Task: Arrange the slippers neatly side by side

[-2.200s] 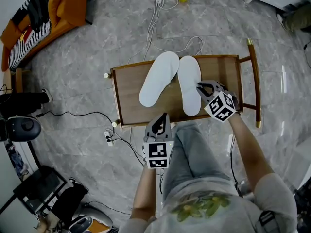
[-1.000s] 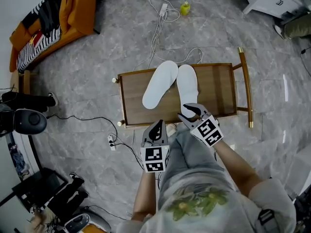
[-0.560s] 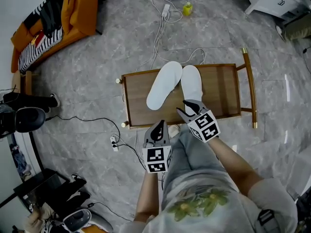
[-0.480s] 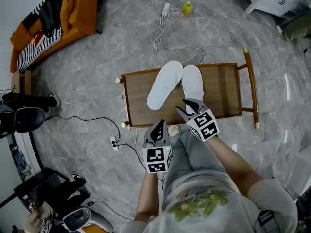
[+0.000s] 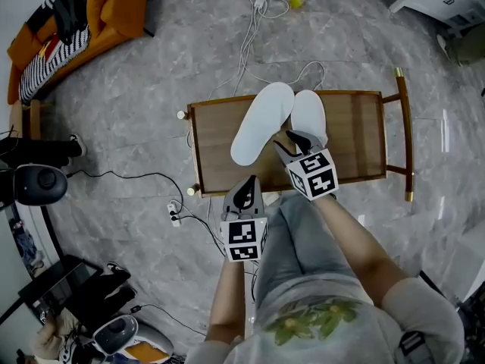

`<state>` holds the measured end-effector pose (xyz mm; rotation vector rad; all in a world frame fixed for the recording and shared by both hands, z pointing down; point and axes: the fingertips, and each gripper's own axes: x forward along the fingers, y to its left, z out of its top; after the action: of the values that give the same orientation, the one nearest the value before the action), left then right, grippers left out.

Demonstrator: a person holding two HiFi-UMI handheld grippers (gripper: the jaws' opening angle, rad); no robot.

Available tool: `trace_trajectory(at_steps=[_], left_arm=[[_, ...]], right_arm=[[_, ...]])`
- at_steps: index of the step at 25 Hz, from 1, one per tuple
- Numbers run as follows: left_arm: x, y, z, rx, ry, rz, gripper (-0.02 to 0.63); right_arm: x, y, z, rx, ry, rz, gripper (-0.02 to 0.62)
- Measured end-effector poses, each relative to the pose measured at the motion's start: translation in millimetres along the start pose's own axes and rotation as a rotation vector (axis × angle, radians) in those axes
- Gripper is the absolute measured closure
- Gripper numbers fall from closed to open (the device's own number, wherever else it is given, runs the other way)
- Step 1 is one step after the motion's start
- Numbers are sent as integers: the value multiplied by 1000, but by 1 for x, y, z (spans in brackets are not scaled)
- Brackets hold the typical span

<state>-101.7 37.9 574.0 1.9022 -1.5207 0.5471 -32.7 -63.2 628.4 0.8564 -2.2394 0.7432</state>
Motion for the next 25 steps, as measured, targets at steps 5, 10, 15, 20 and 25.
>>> trace_trajectory(at_steps=[5, 10, 15, 20, 25], left_arm=[[5, 6, -7, -1, 11, 0, 591], [5, 11, -11, -9, 20, -1, 591], [6, 14, -17, -13, 34, 0, 591], [7, 19, -16, -15, 40, 4, 591], [9, 22, -16, -15, 43, 6, 591]], right_arm=[[15, -6, -6, 46, 37, -30, 416], [31, -9, -11, 94, 61, -58, 416], [45, -16, -13, 109, 77, -90, 417], [49, -22, -11, 99, 95, -123, 532], [46, -18, -11, 62, 105, -108, 554]])
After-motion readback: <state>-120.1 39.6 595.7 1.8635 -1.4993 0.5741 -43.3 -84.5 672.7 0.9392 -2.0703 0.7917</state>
